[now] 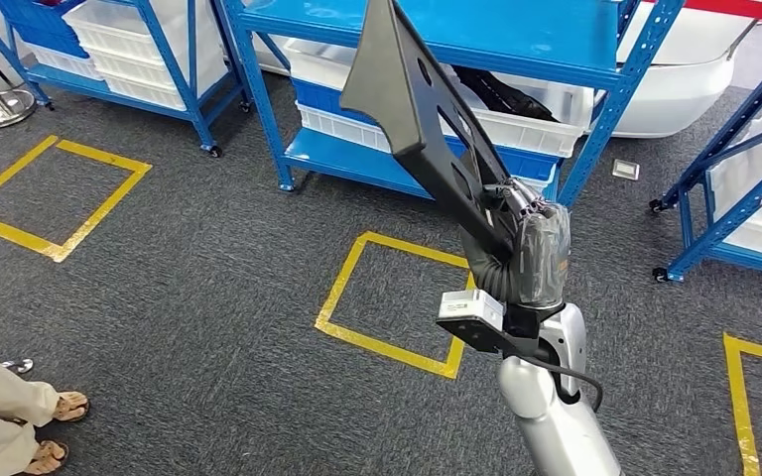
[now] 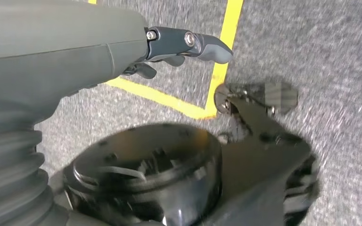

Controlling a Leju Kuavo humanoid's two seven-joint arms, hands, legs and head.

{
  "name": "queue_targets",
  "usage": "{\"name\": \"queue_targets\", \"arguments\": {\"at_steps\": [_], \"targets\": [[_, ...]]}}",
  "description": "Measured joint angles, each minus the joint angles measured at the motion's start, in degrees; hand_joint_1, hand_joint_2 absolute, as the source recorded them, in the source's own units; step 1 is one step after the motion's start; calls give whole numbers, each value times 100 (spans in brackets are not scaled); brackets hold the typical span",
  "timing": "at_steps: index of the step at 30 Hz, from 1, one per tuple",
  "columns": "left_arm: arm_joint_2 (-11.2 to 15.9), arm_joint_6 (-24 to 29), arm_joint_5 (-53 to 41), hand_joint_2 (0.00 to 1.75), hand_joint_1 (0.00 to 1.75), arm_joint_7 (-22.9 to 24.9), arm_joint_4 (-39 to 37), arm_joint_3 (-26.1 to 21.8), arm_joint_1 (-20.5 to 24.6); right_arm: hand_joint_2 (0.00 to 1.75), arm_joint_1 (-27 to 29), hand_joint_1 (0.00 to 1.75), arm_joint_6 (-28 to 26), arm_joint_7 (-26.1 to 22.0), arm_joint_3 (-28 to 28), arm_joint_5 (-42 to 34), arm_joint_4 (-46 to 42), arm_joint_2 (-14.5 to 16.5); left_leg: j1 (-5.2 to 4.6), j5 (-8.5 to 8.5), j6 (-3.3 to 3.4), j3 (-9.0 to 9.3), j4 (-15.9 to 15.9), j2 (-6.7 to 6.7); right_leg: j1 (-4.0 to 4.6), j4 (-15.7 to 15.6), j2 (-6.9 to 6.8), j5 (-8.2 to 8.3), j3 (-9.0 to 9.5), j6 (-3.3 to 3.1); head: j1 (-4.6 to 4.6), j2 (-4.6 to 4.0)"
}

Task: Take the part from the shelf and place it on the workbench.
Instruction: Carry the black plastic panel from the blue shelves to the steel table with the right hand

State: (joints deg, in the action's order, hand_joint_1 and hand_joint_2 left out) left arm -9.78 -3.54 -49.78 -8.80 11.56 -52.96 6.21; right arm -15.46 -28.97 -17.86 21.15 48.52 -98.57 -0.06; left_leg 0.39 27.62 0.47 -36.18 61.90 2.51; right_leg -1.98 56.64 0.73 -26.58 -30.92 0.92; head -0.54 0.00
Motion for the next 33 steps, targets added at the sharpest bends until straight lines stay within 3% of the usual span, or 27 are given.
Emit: {"name": "queue_targets", "arguments": {"at_steps": [2, 3, 4, 5, 7, 9, 10, 13, 15, 16, 18, 19, 20, 22, 24, 26, 28, 30, 32, 33], "targets": [[2, 0, -7, 175, 0, 4, 0, -15, 2, 175, 80, 175, -17, -13, -2, 15, -26, -2, 22, 380, -68, -365, 785, -165, 25, 1, -114, -5, -4, -27, -35, 0], [4, -1, -8, 175, 0, 5, 0, -23, 4, 175, 125, 175, -25, -21, -2, 22, -32, -8, 35, 475, -91, -503, 1084, -196, 32, 2, -173, -6, -5, -28, -34, 0], [7, -2, -10, 175, 0, 5, 0, -28, 5, 175, 167, 175, -33, -33, -2, 30, -35, -15, 45, 462, -107, -546, 1184, -216, 34, 2, -227, -7, -6, -28, -37, 0], [11, -3, -13, 175, 0, 7, 0, -31, 6, 175, 204, 175, -47, -49, -1, 35, -38, -24, 56, 349, -116, -475, 1062, -240, 31, 3, -276, -8, -4, -28, -38, 0], [22, -3, -20, 175, 0, 16, -1, -36, 5, 175, 247, 175, -80, -86, -2, 37, -50, -42, 80, -11, -125, -59, 285, -380, 35, 4, -346, -11, 4, -23, -39, 0], [27, -3, -28, 175, 0, 25, -3, -41, 8, 175, 263, 175, -110, -119, -3, 36, -68, -59, 62, -198, -95, 256, -332, -514, 79, 9, -397, -19, -1, 5, -34, 0], [26, -4, -33, 175, 0, 25, -4, -42, 9, 175, 270, 175, -119, -131, -3, 36, -76, -66, 41, -199, -66, 295, -436, -533, 103, 5, -426, -22, -3, 29, -30, 0], [28, -4, -56, 175, 0, 32, -5, -50, 7, 175, 292, 175, -133, -144, -1, 31, -86, -85, 0, -233, 72, 279, -468, -390, 127, 30, -467, -63, -4, 129, -16, 0], [30, -4, -73, 175, 0, 37, -5, -54, 11, 175, 304, 175, -150, -154, 1, 37, -94, -103, 4, -284, 174, 280, -497, -307, 119, 408, -303, -294, -166, 116, -4, 0], [32, -5, -82, 175, 0, 38, -5, -54, 14, 175, 317, 175, -167, -163, 2, 50, -96, -116, 0, -298, 207, 267, -497, -262, 110, 780, -205, -482, -339, 79, 6, 0], [35, -8, -105, 175, 0, 40, -5, -54, 14, 175, 353, 175, -205, -188, 3, 95, -96, -148, -23, -318, 249, 236, -494, -147, 120, 1565, -126, -800, -704, 38, 26, 0], [35, -10, -115, 175, 0, 41, -6, -54, 10, 175, 366, 175, -224, -198, 4, 122, -96, -163, -39, -328, 261, 225, -493, -83, 131, 1747, -113, -843, -791, 48, 32, 0], [35, -11, -120, 175, 0, 42, -7, -54, 5, 175, 371, 175, -242, -206, 4, 148, -96, -174, -57, -337, 271, 221, -492, -17, 144, 1685, -99, -785, -757, 68, 37, 0], [32, -14, -121, 175, 0, 43, -7, -54, 2, 175, 366, 175, -277, -215, 6, 190, -98, -184, -88, -354, 275, 226, -490, 112, 177, 928, 8, -461, -370, 84, 38, 0], [16, -17, -126, 175, 0, 43, -9, -54, 5, 175, 358, 175, -307, -214, 9, 247, -110, -190, -121, -368, 258, 218, -481, 220, 220, 195, 185, -189, -20, 28, 29, 0], [4, -20, -137, 175, 0, 45, -11, -54, 4, 175, 353, 175, -339, -208, 16, 316, -131, -199, -129, -387, 220, 189, -476, 300, 251, 1, 225, -116, 70, -28, 26, 0], [14, -20, -146, 175, 0, 48, -11, -54, -3, 175, 345, 175, -371, -202, 28, 361, -141, -212, -126, -384, 172, 151, -446, 337, 195, -40, 118, -77, 106, -68, 33, 0], [29, -20, -164, 175, 0, 50, -12, -55, -5, 175, 331, 175, -405, -199, 52, 407, -148, -224, -121, -184, 102, 16, -152, 156, 110, -96, 1, -40, 137, -131, -5, 0], [38, -22, -187, 175, 0, 47, -13, -55, 2, 175, 324, 175, -463, -198, 81, 525, -155, -245, -68, 193, 11, -301, 535, -96, 91, -113, -116, -37, 152, -161, -42, 0], [39, -26, -193, 175, 0, 42, -13, -55, 7, 175, 326, 175, -506, -194, 95, 621, -158, -261, -28, 335, -36, -470, 886, -153, 92, -112, -179, -40, 153, -159, -46, 0]]}}
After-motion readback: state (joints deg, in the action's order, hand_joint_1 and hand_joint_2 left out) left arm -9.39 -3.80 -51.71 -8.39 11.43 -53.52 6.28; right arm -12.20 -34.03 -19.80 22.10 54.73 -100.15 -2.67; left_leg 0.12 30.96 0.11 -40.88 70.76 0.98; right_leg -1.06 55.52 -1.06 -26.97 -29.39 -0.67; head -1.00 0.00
